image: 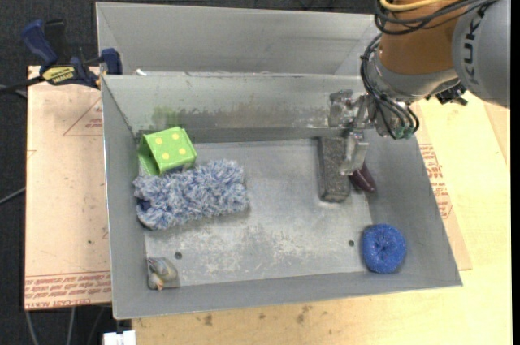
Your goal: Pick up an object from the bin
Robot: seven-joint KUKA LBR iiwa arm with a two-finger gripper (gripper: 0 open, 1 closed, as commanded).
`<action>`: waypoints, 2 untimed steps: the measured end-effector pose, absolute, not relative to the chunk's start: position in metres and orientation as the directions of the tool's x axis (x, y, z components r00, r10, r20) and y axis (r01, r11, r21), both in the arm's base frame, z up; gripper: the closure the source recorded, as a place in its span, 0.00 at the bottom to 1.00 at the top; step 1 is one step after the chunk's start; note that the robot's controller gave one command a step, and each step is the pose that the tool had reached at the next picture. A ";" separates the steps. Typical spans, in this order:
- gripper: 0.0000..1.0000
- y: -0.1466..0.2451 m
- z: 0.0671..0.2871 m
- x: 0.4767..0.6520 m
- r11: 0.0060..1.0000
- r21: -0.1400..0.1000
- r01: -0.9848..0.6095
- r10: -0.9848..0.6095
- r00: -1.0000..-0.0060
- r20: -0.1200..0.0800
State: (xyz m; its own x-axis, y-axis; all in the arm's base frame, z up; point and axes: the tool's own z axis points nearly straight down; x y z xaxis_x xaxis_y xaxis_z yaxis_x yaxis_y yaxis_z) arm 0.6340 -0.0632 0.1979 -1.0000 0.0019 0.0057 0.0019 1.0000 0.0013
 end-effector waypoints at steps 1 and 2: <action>0.00 -0.063 0.203 0.635 1.000 0.001 0.001 0.001 -1.000 -0.002; 0.00 -0.043 0.172 0.636 0.996 0.000 0.088 0.088 -0.996 -0.007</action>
Offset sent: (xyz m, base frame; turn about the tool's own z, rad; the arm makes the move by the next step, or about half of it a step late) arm -0.0016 0.0602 -0.0867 0.2346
